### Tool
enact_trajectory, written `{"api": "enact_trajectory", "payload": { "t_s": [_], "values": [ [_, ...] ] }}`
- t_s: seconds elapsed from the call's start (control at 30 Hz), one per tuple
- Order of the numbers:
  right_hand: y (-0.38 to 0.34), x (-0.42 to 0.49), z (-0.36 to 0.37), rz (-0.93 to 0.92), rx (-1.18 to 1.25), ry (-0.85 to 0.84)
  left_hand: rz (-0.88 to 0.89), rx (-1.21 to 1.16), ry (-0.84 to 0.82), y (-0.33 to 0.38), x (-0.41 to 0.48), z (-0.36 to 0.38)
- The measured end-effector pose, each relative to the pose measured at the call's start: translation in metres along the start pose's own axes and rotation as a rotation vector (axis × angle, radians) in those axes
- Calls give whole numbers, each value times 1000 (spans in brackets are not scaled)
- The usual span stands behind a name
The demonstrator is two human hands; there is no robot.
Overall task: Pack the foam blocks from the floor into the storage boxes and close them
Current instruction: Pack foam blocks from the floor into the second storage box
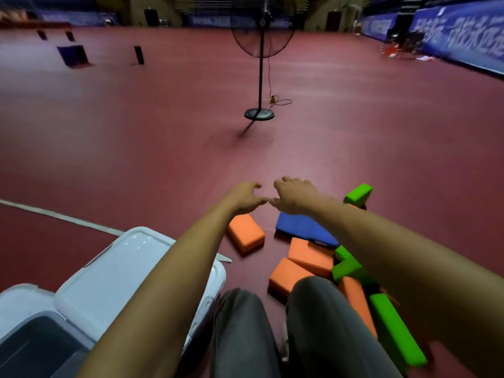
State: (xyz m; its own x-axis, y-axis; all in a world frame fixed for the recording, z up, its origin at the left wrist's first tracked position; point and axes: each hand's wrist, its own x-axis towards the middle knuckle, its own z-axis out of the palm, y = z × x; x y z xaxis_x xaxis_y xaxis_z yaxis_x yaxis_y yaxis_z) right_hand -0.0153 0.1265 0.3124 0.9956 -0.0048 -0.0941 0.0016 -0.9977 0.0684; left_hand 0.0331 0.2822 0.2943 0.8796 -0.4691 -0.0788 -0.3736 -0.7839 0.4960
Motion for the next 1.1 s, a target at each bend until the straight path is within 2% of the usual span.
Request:
{"api": "enact_trajectory", "payload": {
  "t_s": [0.2, 0.53, 0.87, 1.1],
  "values": [
    [75, -45, 3, 102, 72, 14, 42, 39, -51, 74, 7, 27],
    [184, -76, 74, 240, 188, -76, 137, 156, -252, 171, 45, 136],
    [261, -73, 195, 435, 314, -288, 195, 254, -436, 183, 97, 242],
    [294, -41, 278, 540, 381, -419, 174, 326, -622, 152, 157, 309]
  ]
}}
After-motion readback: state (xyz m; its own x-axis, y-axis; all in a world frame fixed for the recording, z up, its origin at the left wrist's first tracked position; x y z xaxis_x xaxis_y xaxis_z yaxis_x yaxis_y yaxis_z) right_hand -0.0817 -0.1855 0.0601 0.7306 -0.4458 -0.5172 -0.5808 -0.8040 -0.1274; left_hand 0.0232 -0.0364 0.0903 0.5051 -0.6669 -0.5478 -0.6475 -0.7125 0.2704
